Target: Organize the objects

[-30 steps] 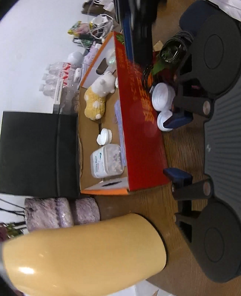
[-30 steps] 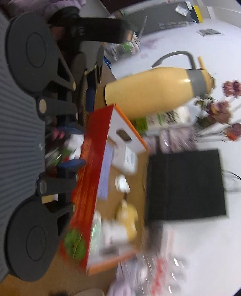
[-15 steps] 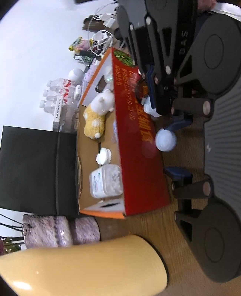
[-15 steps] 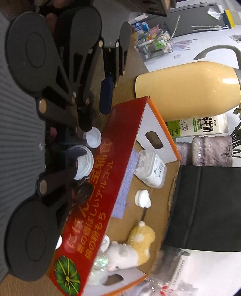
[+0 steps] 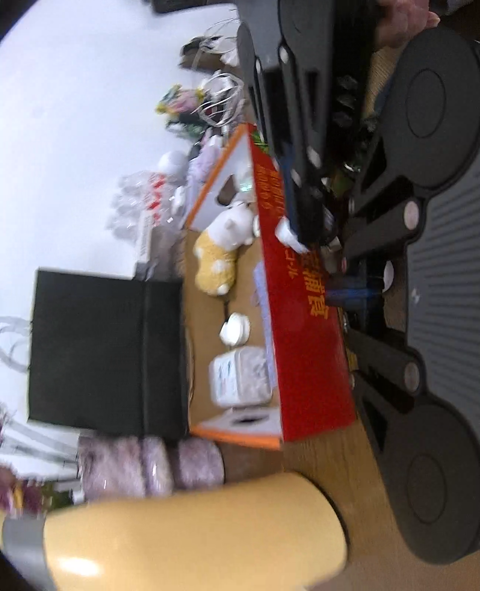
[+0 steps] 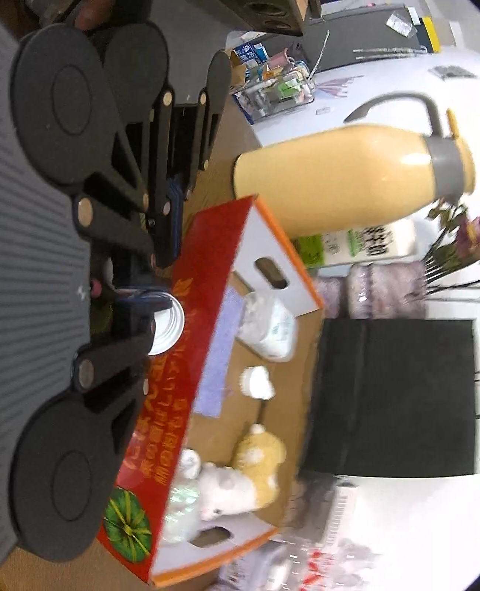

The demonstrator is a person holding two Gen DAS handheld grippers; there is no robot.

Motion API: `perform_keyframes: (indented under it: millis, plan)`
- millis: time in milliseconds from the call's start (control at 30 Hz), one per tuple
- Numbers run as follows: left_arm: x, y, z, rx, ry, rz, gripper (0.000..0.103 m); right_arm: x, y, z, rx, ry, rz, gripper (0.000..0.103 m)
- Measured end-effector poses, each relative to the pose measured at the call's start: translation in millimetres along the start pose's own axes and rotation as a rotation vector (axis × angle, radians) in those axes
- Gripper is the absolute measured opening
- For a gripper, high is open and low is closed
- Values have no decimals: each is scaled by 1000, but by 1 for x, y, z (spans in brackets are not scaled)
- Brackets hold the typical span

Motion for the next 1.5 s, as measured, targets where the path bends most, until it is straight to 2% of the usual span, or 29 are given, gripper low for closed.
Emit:
perform_keyframes:
  millis: [167,200,233,300,400,467,633,867,933,1000,1067,1167,1267,1500]
  plan:
    - [3,34,7,-24,61,22,3,19,64,-8,-23,-50,127,5]
    - [2,32,10,-18,54,24,14,22,76,-8,-35,-48,143,5]
    - [1,26,13,-6,35,10,34,23,88,-8,-48,-48,156,5]
    - [-5,11,21,21,-27,-16,47,22,107,-6,-72,-54,164,5]
    - [-15,-15,23,74,-70,-88,43,11,124,-5,-93,-63,150,5]
    - [-19,-26,17,86,-22,-122,39,0,133,-2,-98,-79,141,5]
    - [-23,-33,10,41,31,-96,39,-24,136,3,-97,-137,120,5]
    - [-17,-50,-1,63,83,-81,39,-40,120,9,-96,-162,94,5]
    - [-15,-56,0,67,61,-83,38,-43,117,10,-93,-164,89,5]
    - [-14,-59,6,70,18,-91,26,-45,114,12,-94,-171,84,5]
    - [-14,-57,12,77,-4,-100,26,-45,112,12,-96,-172,82,5]
    - [-11,-34,13,132,4,-87,26,-42,117,10,-100,-158,87,5]
    - [-10,14,13,173,74,-34,26,-38,132,1,-102,-131,107,5]
    - [-33,126,54,138,164,-12,26,-46,178,-20,-114,-114,128,5]
Point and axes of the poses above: each gripper's, at about its wrist camera, not at the fingertips, and y roughly against the way its jaws point, z to its right, x to its top, the point moved 2 cm from there along -y, roughly the way its jaws point, and after that the axes turned 14 degrees about z, right-handed, at the moved point
